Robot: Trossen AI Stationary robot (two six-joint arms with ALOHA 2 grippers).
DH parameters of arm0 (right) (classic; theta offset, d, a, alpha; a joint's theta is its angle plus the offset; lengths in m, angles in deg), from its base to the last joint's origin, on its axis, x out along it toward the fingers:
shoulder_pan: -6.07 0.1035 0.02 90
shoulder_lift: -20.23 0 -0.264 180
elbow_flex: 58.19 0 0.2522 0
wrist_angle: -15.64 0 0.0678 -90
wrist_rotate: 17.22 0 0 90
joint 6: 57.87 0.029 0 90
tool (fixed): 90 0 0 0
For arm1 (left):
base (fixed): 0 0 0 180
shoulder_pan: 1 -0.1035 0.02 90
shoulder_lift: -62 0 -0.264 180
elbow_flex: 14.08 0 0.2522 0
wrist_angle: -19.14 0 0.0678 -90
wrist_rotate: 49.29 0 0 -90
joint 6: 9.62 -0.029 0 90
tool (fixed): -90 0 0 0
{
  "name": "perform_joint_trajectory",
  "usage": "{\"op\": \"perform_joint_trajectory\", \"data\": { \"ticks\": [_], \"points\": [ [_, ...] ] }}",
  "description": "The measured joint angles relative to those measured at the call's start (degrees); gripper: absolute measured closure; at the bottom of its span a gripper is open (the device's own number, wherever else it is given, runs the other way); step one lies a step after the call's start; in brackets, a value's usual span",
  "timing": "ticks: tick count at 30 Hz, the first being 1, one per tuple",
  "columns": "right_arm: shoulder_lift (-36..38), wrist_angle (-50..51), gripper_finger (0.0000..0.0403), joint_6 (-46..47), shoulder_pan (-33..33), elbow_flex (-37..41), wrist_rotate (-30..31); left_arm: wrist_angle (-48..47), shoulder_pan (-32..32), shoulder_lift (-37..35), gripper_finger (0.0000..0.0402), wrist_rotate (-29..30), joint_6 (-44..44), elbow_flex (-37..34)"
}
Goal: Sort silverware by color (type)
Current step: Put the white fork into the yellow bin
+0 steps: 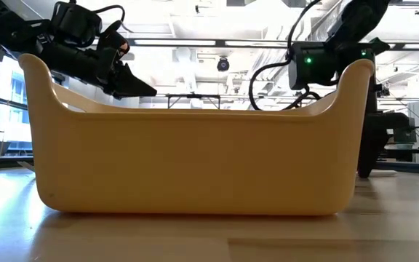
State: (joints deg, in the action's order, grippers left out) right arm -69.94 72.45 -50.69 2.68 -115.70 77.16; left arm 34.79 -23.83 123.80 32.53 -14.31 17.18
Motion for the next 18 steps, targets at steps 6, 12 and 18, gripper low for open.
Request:
{"op": "perform_joint_trajectory", "data": {
  "ticks": [6, 12, 18],
  "points": [
    [0.0, 0.5, 0.0336, 2.7, -1.1, -0.1, -3.2, 0.0, 0.0, 0.0, 0.0401, 0.0, 0.1, 0.0],
    [-0.1, 1.0, 0.0389, 6.0, -0.4, -0.6, -6.2, 0.0, 0.0, 0.0, 0.0401, 0.0, 0.1, 0.0],
    [1.0, 4.1, 0.0392, 10.7, 4.0, -3.5, -11.1, -0.2, 0.0, 0.0, 0.0401, 0.0, 0.1, 0.0]
  ]
}}
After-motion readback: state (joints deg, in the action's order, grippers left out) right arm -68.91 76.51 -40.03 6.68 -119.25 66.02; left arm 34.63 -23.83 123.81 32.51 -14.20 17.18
